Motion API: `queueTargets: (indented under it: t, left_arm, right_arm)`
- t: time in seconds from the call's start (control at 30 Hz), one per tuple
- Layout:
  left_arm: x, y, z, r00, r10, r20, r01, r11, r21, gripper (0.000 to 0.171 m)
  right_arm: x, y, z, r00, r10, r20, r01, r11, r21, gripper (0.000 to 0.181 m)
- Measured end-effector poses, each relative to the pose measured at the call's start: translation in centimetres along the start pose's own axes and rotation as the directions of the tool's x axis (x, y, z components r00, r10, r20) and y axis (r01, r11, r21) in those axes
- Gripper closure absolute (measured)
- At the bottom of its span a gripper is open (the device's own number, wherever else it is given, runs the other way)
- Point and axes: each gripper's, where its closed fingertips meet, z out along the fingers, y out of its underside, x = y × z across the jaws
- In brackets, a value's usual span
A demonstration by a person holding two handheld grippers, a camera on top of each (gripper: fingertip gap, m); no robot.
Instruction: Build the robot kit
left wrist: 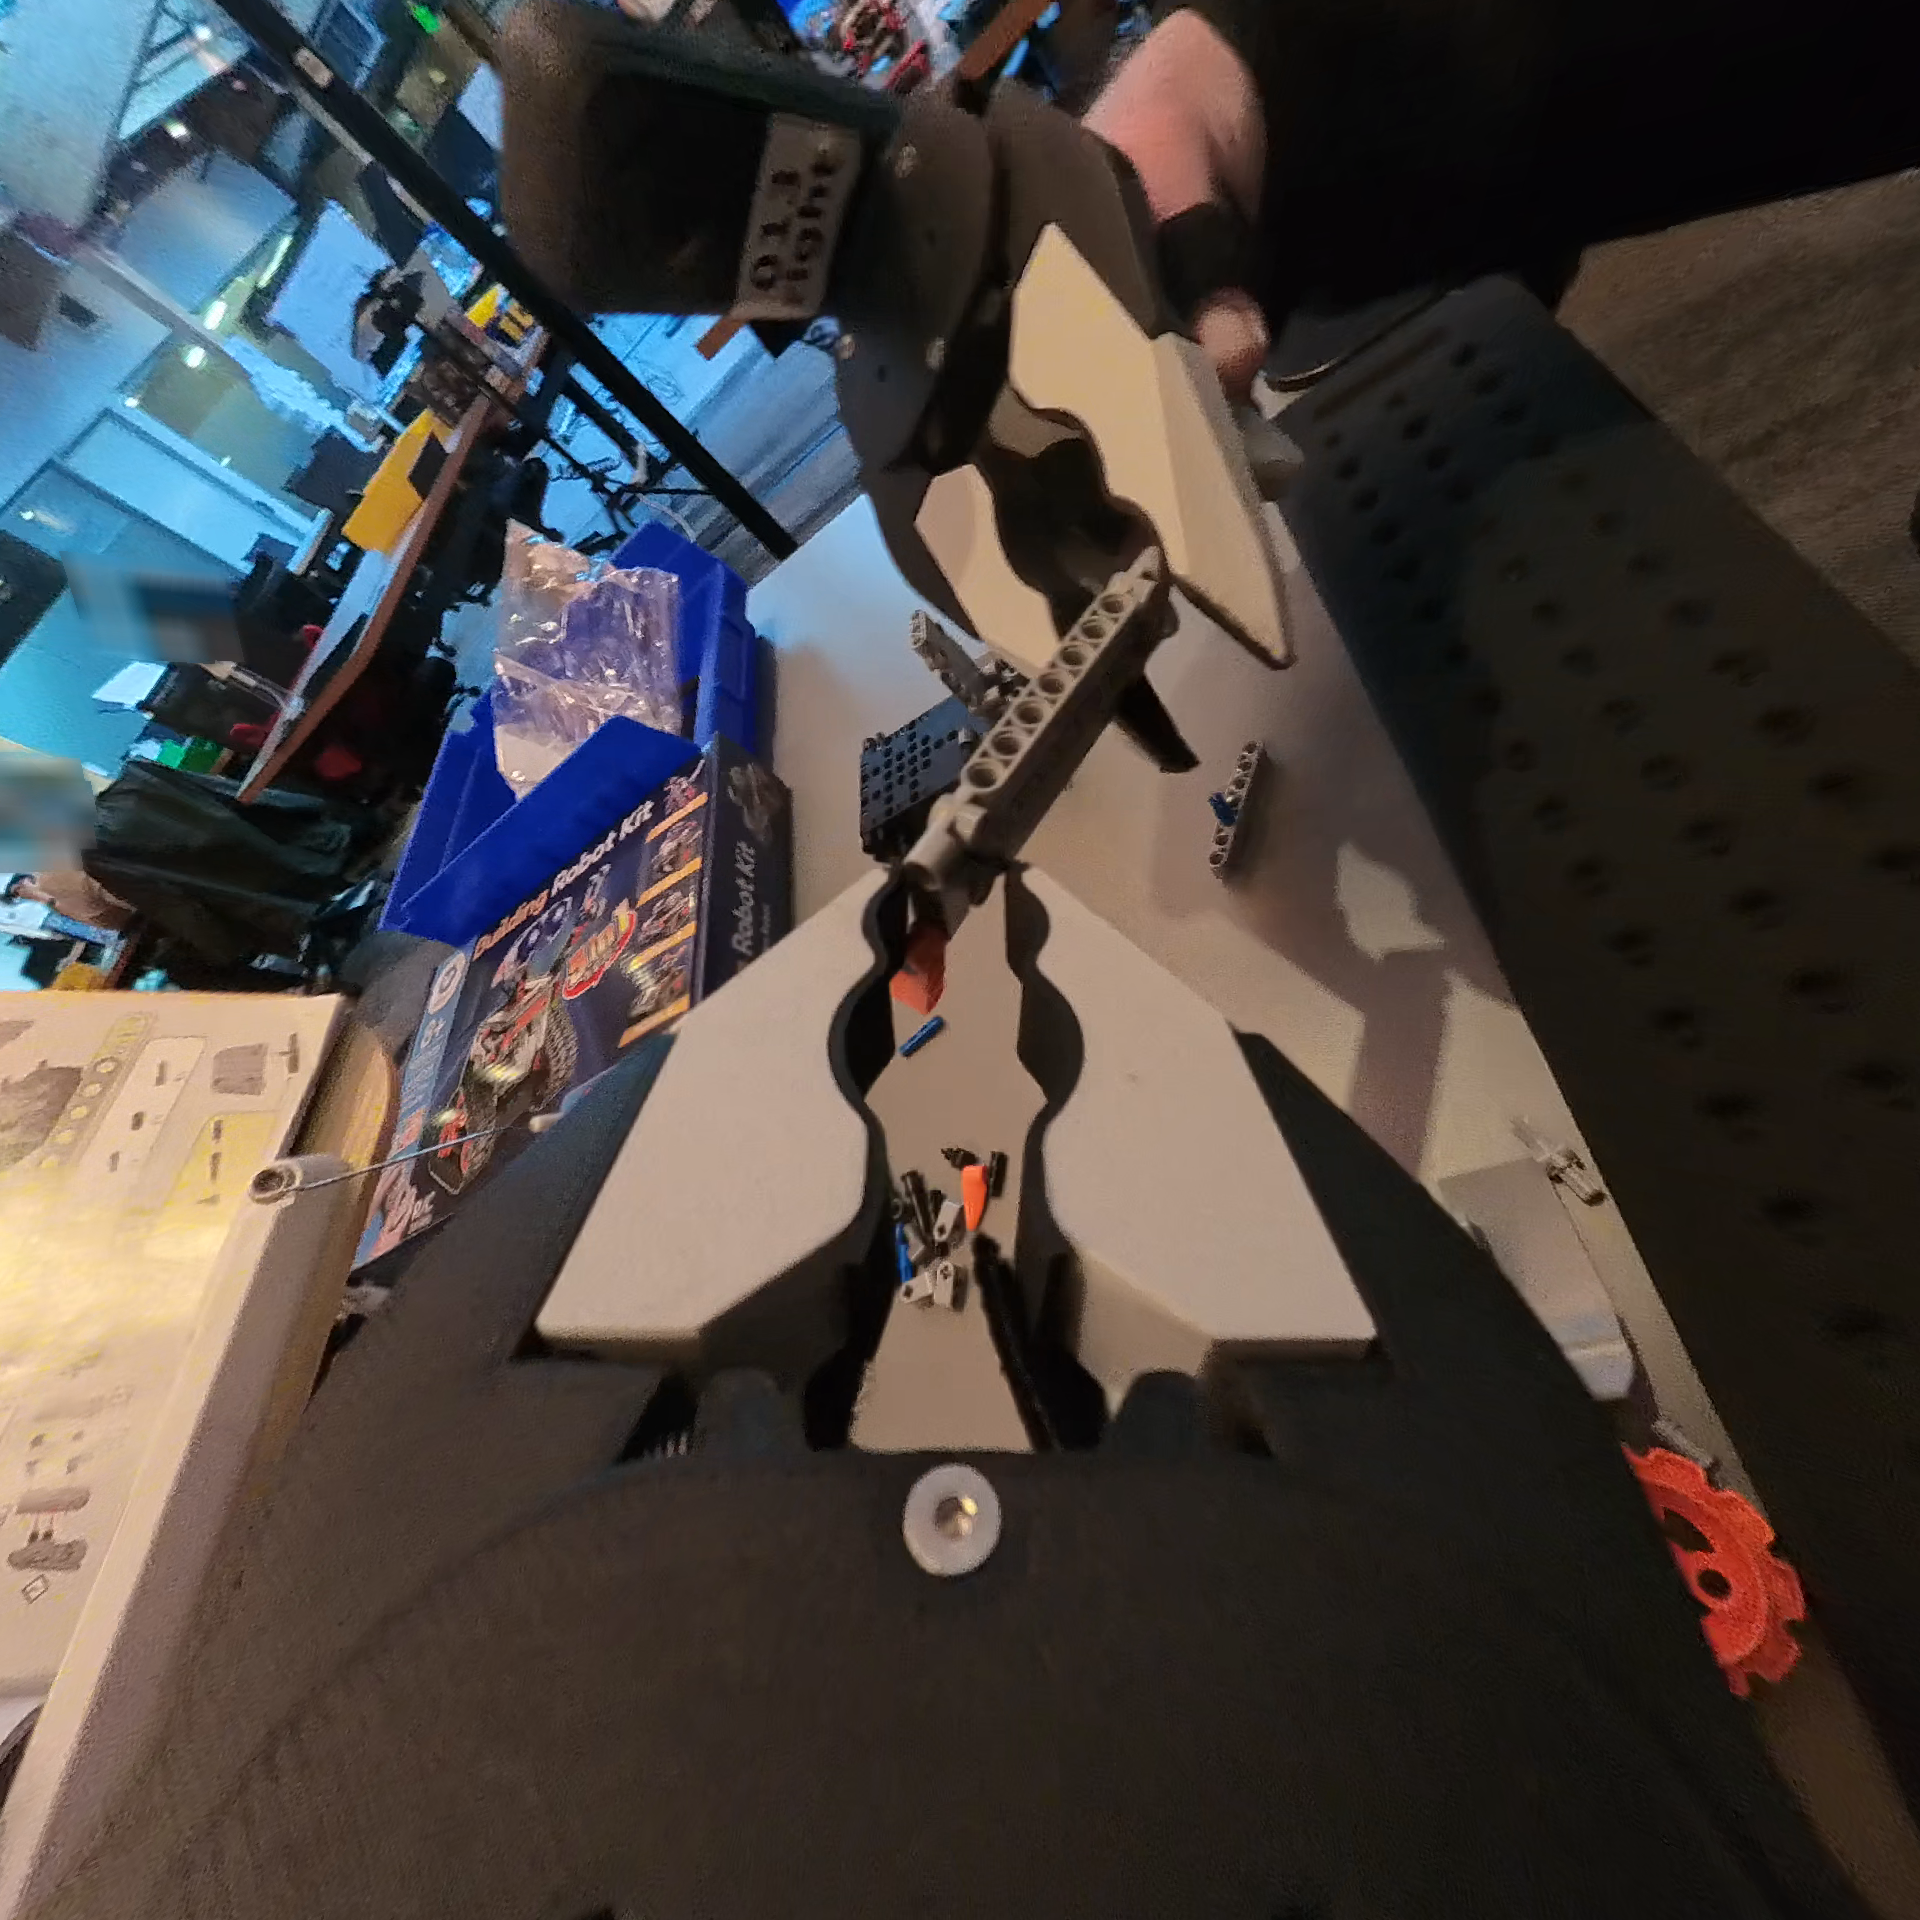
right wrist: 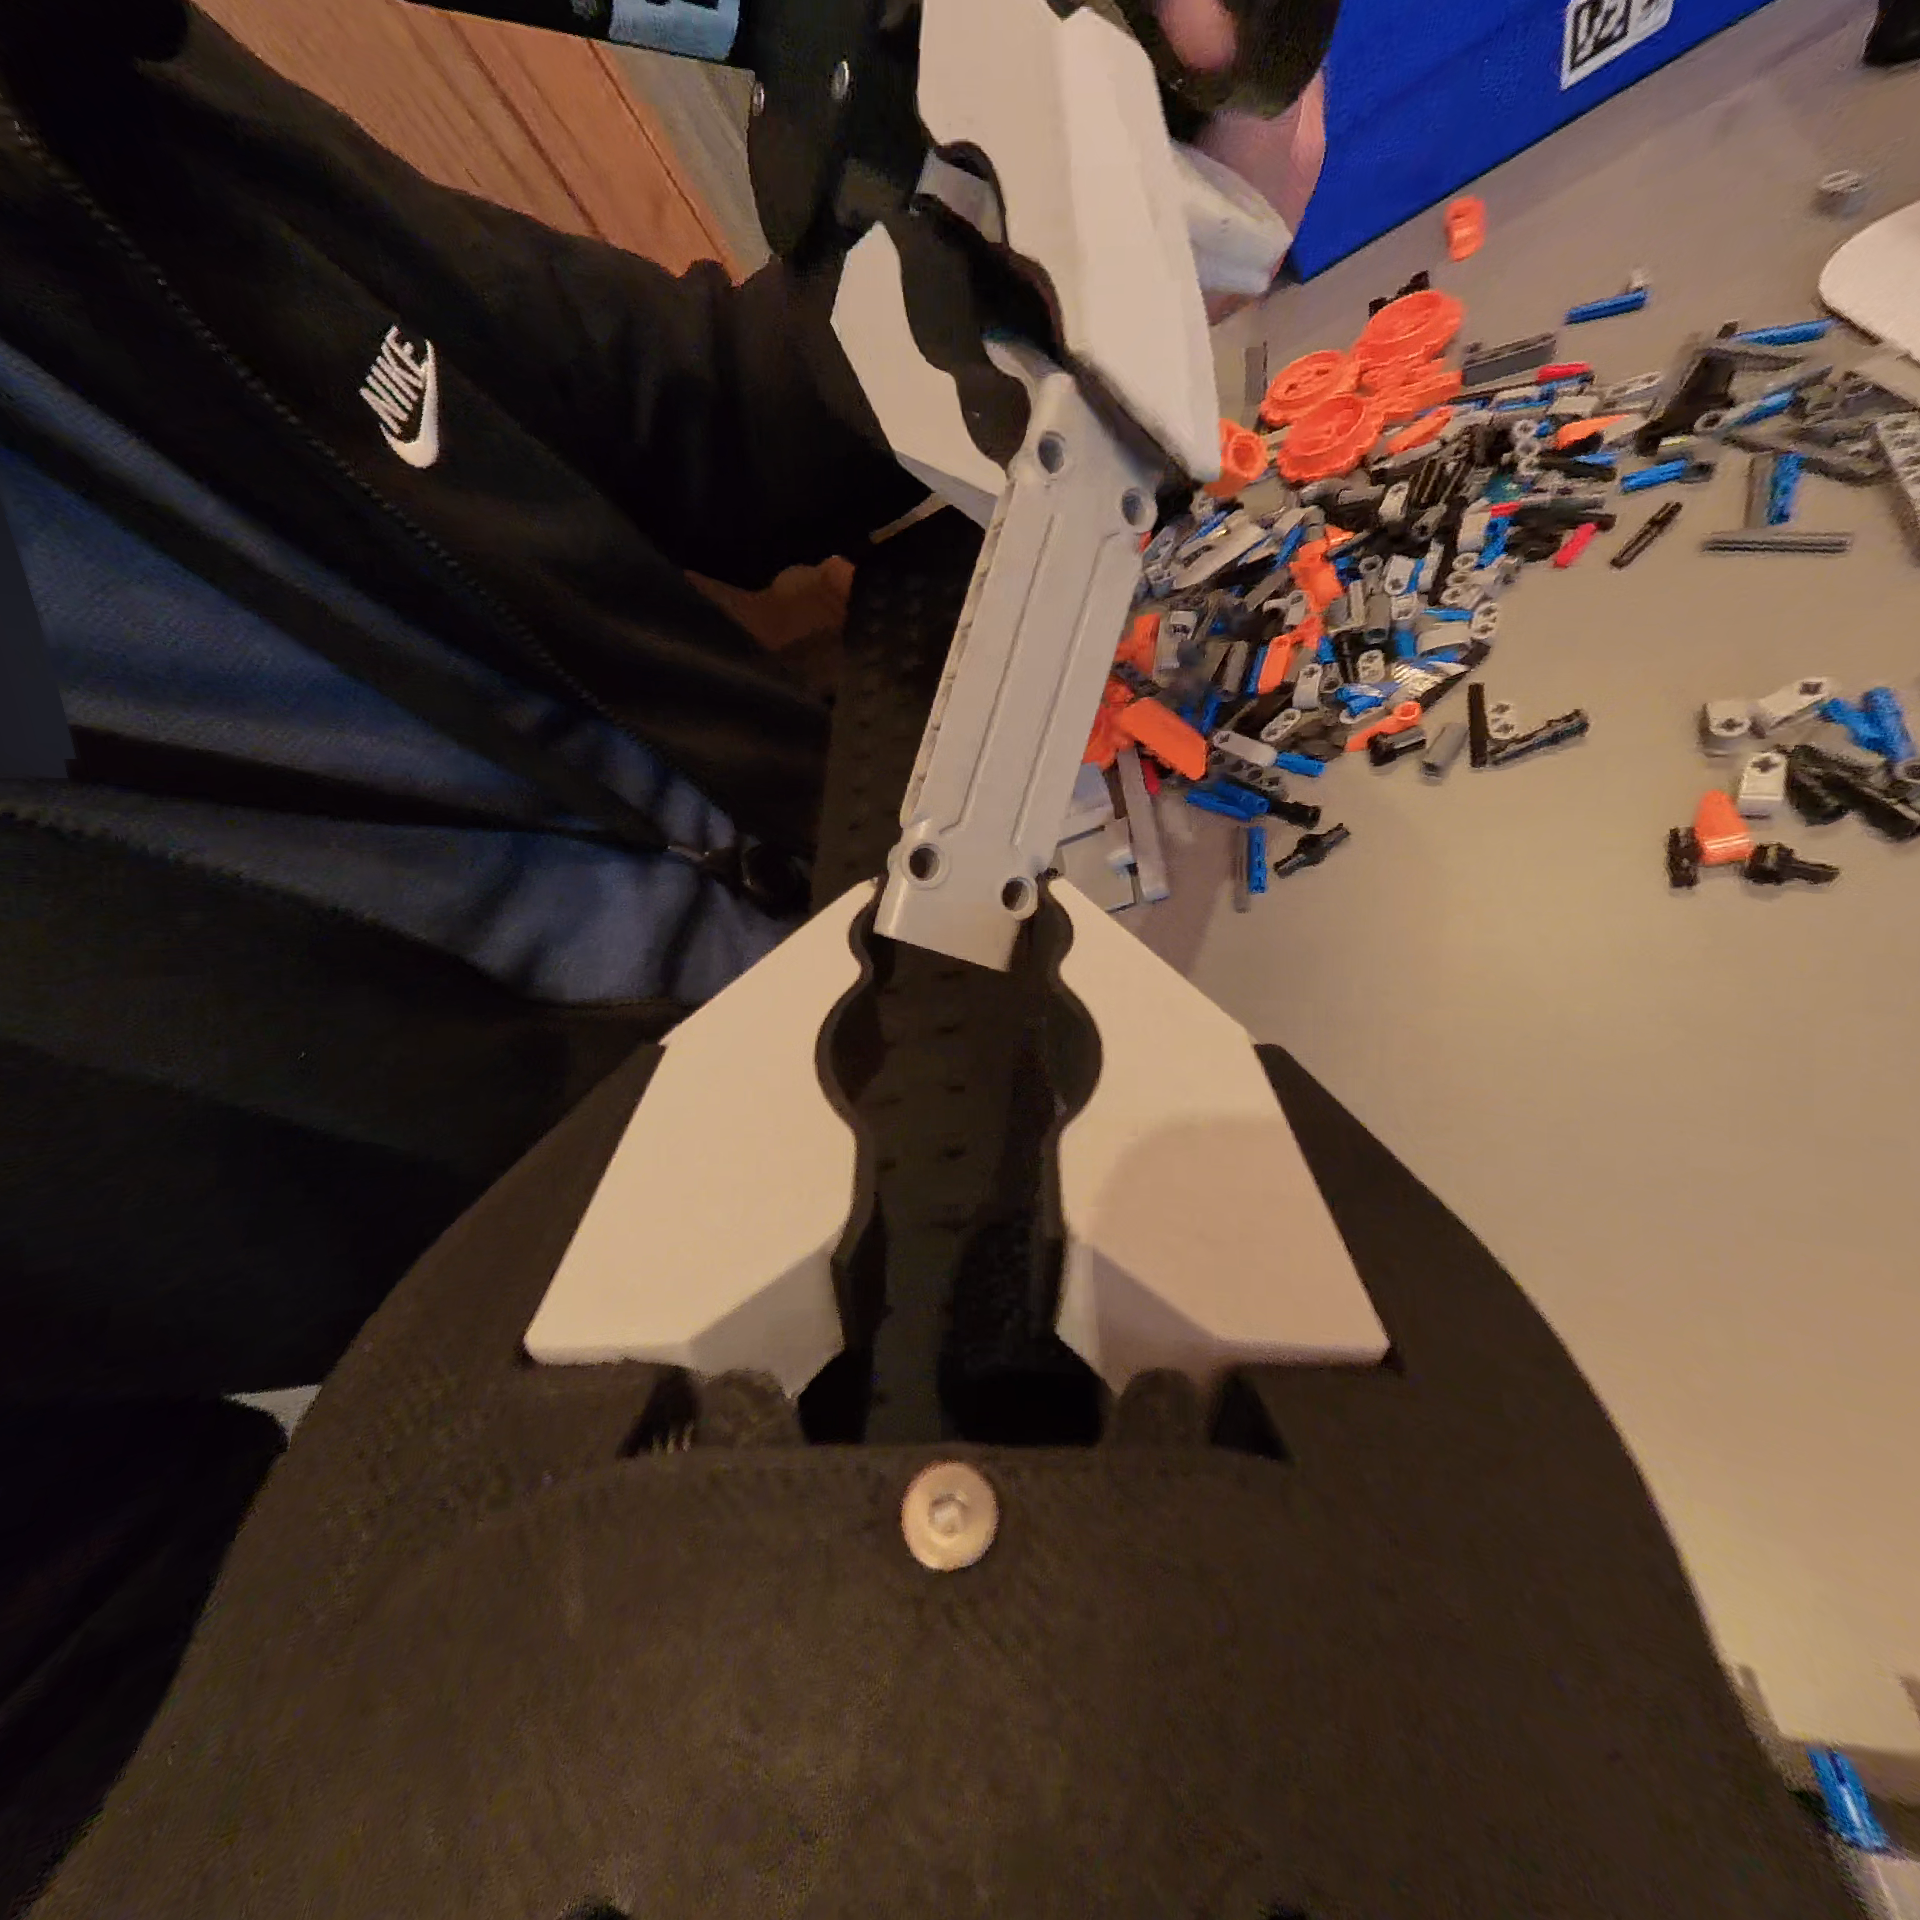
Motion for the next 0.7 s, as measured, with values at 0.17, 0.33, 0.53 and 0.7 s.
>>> queueTargets:
  t: [0.17,0.33,0.53,0.7]
  left_arm:
    - [-0.3,0.8,-0.3,0.992,-0.129,-0.006,0.129,0.991,0.025,0.166]
    - [0.8,3.9,0.2,0.942,-0.327,-0.079,0.323,0.944,-0.061,0.166]
    - [3.3,6.3,2.4,0.900,-0.408,-0.152,0.387,0.910,-0.150,0.166]
    - [5.5,7.6,4.2,0.854,-0.465,-0.233,0.418,0.880,-0.225,0.166]
  right_arm:
    - [2.0,-0.6,-0.7,0.993,0.048,-0.108,-0.044,0.998,0.043,0.142]
    - [4.9,3.3,-3.4,0.860,-0.084,-0.503,0.002,0.987,-0.162,0.142]
    - [6.3,9.5,-3.2,0.765,-0.186,-0.617,-0.073,0.926,-0.370,0.157]
    - [7.5,11.2,-2.3,0.758,-0.194,-0.623,-0.090,0.915,-0.393,0.176]
